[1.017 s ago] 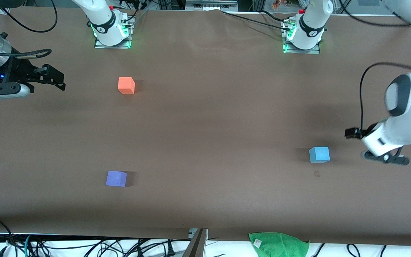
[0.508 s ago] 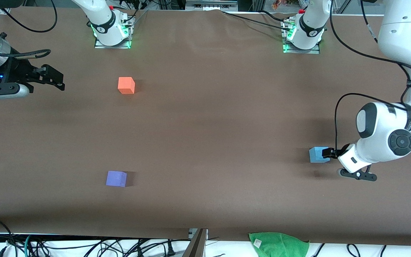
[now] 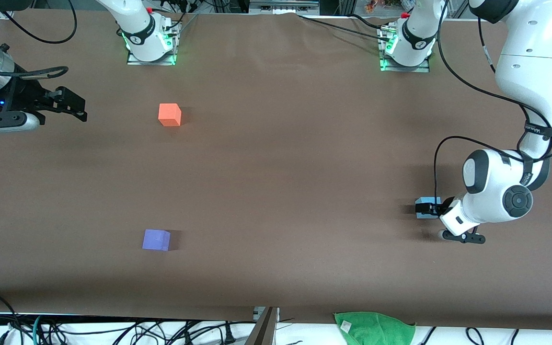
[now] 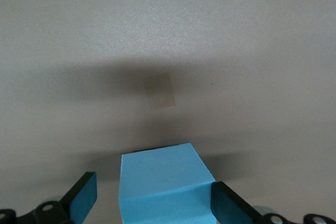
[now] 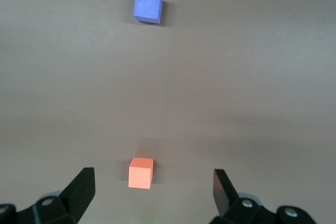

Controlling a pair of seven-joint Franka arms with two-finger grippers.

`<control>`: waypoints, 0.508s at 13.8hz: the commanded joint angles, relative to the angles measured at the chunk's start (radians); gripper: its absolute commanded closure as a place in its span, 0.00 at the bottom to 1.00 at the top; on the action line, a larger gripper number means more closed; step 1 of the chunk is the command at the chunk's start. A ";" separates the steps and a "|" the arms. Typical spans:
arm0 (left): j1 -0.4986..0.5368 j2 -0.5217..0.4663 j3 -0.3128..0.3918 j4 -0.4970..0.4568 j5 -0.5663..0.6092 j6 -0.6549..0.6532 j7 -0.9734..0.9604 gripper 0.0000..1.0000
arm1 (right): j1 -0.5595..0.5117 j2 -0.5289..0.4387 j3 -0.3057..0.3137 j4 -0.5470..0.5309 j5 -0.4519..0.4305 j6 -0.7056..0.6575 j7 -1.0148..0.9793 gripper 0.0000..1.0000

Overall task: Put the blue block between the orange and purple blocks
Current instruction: 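Close the left gripper on the light blue cube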

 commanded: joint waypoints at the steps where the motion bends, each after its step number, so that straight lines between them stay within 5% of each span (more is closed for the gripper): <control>1: 0.000 0.002 0.000 0.017 -0.023 -0.011 0.010 0.00 | -0.001 0.002 0.000 0.008 -0.003 -0.002 -0.013 0.01; 7: 0.019 -0.060 -0.032 0.027 -0.023 -0.101 0.008 0.00 | 0.001 0.002 0.000 0.009 -0.003 0.000 -0.011 0.01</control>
